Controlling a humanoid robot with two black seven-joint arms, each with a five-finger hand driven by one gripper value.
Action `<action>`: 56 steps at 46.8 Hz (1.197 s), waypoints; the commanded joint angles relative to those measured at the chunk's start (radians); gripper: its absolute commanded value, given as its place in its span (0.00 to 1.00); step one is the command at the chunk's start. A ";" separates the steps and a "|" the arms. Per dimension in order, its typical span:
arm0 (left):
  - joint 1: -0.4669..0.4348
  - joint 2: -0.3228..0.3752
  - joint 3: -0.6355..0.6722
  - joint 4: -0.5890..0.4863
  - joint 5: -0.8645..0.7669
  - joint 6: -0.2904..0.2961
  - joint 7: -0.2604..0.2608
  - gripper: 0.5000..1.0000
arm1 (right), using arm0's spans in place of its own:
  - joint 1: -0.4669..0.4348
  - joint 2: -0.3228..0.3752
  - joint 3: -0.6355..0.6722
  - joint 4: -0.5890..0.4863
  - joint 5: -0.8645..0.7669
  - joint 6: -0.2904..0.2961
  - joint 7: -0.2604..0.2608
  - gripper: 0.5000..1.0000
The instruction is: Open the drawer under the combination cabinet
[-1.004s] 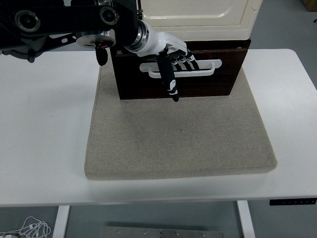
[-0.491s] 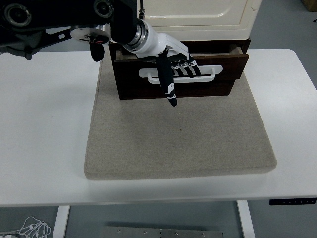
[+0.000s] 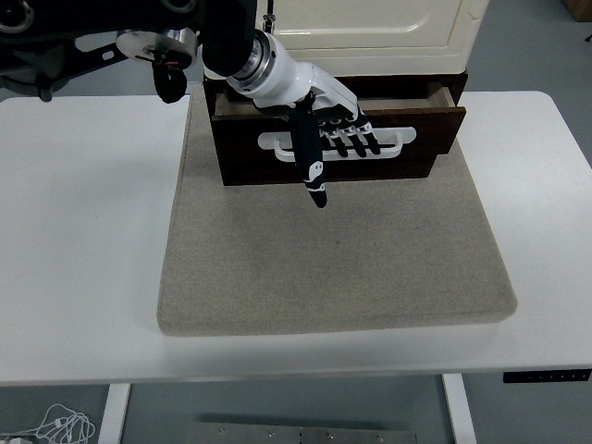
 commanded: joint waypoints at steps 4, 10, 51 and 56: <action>0.000 0.005 -0.002 -0.009 0.000 -0.007 0.000 1.00 | 0.000 0.000 0.000 0.000 0.000 0.000 0.000 0.85; 0.000 0.007 -0.019 -0.009 0.000 -0.009 0.000 1.00 | 0.000 0.000 0.000 0.000 0.000 0.000 0.000 0.85; 0.034 -0.004 -0.038 0.040 0.014 0.025 0.003 1.00 | 0.000 0.000 0.000 0.000 0.000 0.000 0.000 0.85; 0.037 -0.006 -0.038 0.043 0.015 0.025 0.008 1.00 | 0.000 0.000 0.000 0.000 0.000 0.000 0.000 0.85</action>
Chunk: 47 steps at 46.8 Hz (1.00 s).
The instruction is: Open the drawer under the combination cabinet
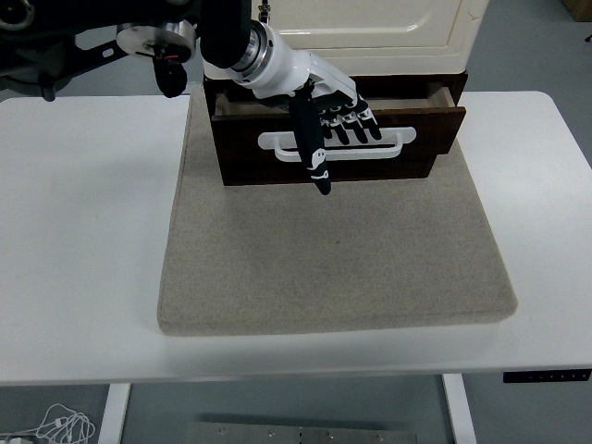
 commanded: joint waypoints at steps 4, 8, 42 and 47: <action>0.005 -0.001 0.000 0.000 0.001 0.000 0.003 1.00 | 0.000 0.000 0.000 0.000 0.000 0.000 0.000 0.85; 0.005 -0.001 0.000 0.002 0.003 0.000 0.003 1.00 | 0.000 0.000 0.000 0.000 0.000 0.000 0.000 0.85; 0.005 -0.003 0.024 0.005 0.006 0.005 0.003 1.00 | 0.000 0.000 0.000 0.000 0.000 0.000 0.000 0.85; 0.005 -0.001 0.024 0.003 0.006 0.005 0.003 1.00 | 0.000 0.000 0.000 0.000 0.000 0.000 0.000 0.85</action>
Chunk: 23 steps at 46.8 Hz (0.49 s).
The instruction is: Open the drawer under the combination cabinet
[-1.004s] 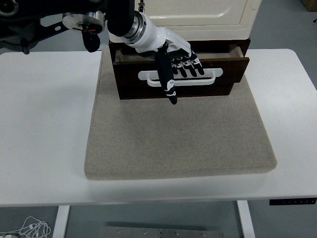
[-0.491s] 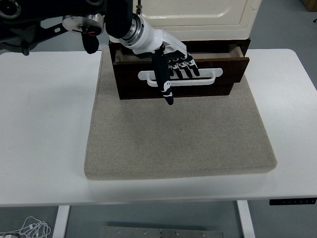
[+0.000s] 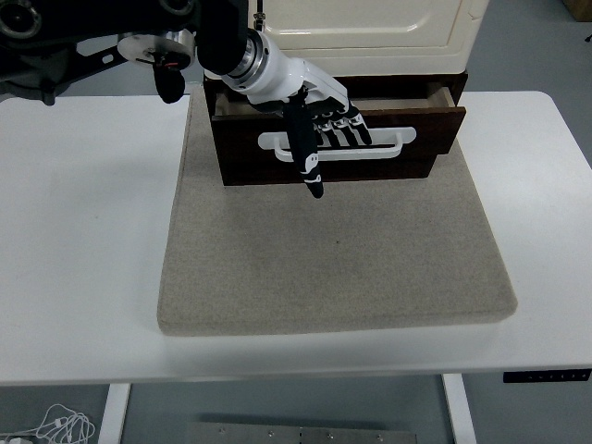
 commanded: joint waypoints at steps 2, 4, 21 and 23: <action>0.000 0.001 -0.002 -0.002 -0.001 0.000 0.000 1.00 | 0.000 0.000 0.000 0.000 0.000 0.000 0.000 0.85; 0.000 0.001 -0.002 -0.003 -0.001 0.000 0.000 1.00 | 0.000 0.000 0.000 0.000 0.000 0.000 0.000 0.85; 0.000 0.002 -0.003 -0.015 -0.005 -0.014 -0.002 1.00 | 0.000 0.000 0.000 0.000 0.000 0.000 0.000 0.85; 0.000 0.004 -0.003 -0.021 -0.004 -0.014 -0.002 1.00 | 0.000 0.000 0.000 0.000 0.000 0.000 0.000 0.85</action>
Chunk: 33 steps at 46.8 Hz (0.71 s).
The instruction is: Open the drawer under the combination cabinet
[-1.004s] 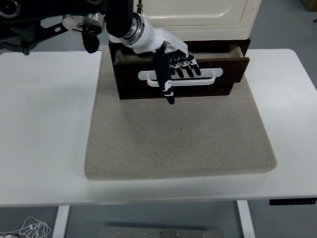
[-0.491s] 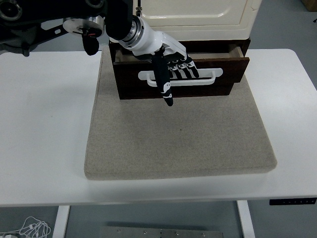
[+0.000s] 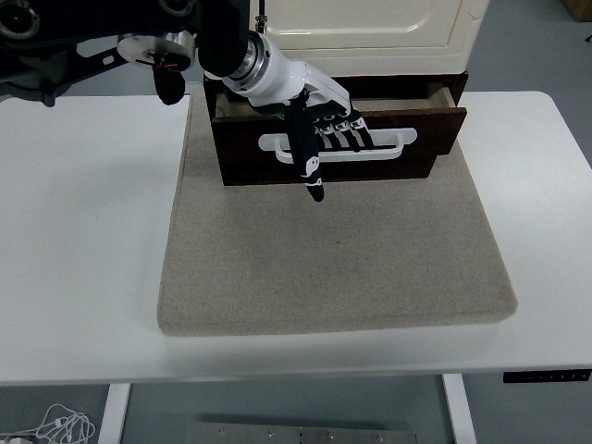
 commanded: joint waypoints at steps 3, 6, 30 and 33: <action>-0.001 0.003 -0.002 -0.014 -0.001 -0.002 0.000 1.00 | 0.000 0.000 0.000 0.000 0.000 0.000 0.000 0.85; -0.001 0.005 -0.005 -0.015 -0.003 -0.005 0.000 1.00 | 0.000 0.000 0.000 0.000 0.000 0.000 0.000 0.85; -0.004 0.011 -0.018 -0.043 -0.012 -0.055 -0.002 1.00 | 0.000 0.000 0.000 0.000 0.000 0.000 0.000 0.85; -0.004 0.011 -0.026 -0.044 -0.012 -0.061 -0.002 1.00 | 0.000 0.000 0.000 0.000 0.000 0.000 0.000 0.85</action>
